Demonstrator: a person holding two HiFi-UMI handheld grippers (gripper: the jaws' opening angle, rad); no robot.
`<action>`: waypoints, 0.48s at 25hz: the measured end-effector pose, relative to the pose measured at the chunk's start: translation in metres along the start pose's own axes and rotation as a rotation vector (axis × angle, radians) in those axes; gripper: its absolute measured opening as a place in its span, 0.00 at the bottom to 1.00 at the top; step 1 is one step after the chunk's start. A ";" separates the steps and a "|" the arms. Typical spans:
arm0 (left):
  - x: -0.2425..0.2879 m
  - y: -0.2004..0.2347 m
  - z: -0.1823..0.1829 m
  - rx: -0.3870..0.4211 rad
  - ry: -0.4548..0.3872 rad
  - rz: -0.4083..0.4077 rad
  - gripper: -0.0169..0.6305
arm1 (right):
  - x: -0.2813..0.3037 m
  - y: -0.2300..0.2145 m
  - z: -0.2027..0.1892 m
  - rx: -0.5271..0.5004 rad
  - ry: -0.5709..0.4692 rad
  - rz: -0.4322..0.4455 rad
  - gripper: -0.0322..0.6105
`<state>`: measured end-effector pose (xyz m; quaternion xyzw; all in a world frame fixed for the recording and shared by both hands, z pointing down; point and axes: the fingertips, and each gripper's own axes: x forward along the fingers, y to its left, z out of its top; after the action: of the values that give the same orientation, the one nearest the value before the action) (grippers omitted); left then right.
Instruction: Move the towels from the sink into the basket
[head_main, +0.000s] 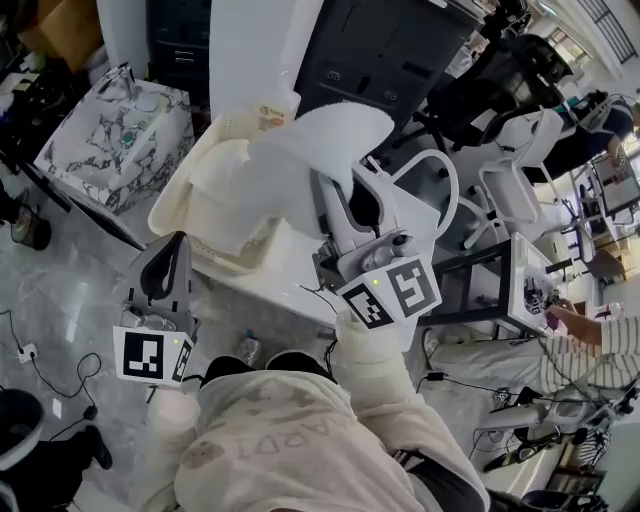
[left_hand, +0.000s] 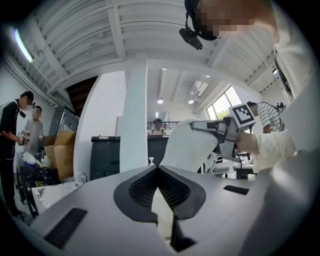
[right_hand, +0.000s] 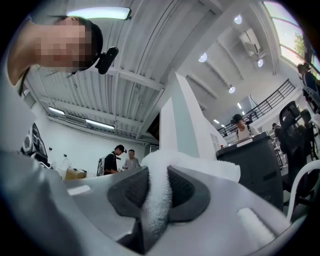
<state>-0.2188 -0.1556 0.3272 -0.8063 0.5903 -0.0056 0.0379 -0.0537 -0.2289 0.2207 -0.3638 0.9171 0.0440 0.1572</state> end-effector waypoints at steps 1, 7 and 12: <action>-0.002 0.003 0.000 0.000 0.001 0.007 0.03 | 0.003 0.002 -0.003 0.007 0.003 0.005 0.17; -0.011 0.021 -0.004 0.000 0.004 0.048 0.03 | 0.021 0.014 -0.023 0.047 0.023 0.045 0.17; -0.019 0.033 -0.009 0.001 0.015 0.084 0.03 | 0.036 0.019 -0.052 0.077 0.073 0.068 0.17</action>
<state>-0.2566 -0.1479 0.3341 -0.7809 0.6237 -0.0100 0.0340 -0.1047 -0.2491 0.2576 -0.3275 0.9350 0.0005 0.1359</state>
